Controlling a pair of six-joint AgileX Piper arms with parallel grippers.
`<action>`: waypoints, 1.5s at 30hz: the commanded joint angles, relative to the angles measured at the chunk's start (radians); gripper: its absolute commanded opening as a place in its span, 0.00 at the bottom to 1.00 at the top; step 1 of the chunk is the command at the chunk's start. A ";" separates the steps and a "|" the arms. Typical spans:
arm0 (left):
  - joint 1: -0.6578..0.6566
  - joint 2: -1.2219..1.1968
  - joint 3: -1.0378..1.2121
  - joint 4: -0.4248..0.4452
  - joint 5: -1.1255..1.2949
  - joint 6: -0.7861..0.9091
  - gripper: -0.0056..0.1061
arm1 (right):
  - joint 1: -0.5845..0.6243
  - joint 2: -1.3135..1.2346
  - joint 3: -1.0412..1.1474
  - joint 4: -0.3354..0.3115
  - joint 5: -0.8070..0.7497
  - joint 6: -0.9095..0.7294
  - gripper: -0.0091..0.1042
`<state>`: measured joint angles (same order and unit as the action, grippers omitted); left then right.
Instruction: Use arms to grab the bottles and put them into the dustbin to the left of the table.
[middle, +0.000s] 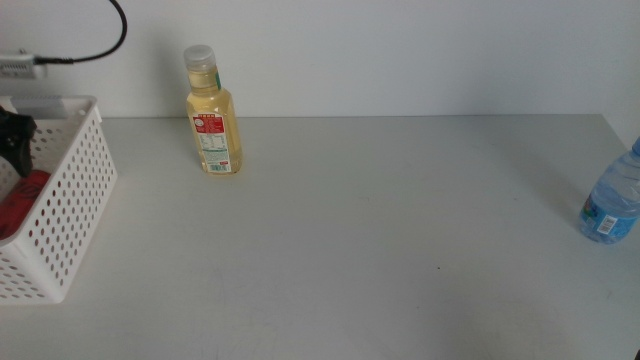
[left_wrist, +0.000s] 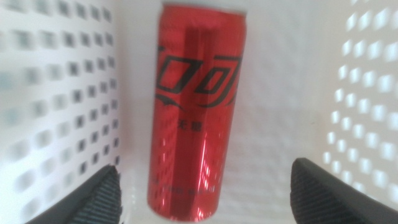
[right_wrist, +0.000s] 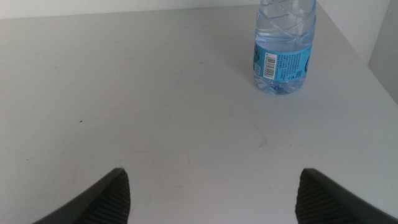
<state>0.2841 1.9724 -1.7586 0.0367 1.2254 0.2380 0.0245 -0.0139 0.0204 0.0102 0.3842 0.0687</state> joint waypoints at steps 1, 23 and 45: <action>-0.017 -0.125 -0.039 -0.004 0.080 -0.037 0.89 | -0.004 -0.021 -0.001 -0.010 -0.062 -0.010 0.69; -0.369 -0.729 0.429 0.003 -0.422 -0.215 0.89 | -0.004 -0.021 -0.001 -0.010 -0.062 -0.010 0.69; -0.504 -0.826 1.267 -0.043 -1.620 -0.216 0.89 | -0.004 -0.021 -0.001 -0.010 -0.062 -0.010 0.69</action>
<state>-0.2134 1.1550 -0.4997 0.0058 -0.2026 0.0395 0.0245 -0.0139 0.0204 0.0102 0.3842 0.0687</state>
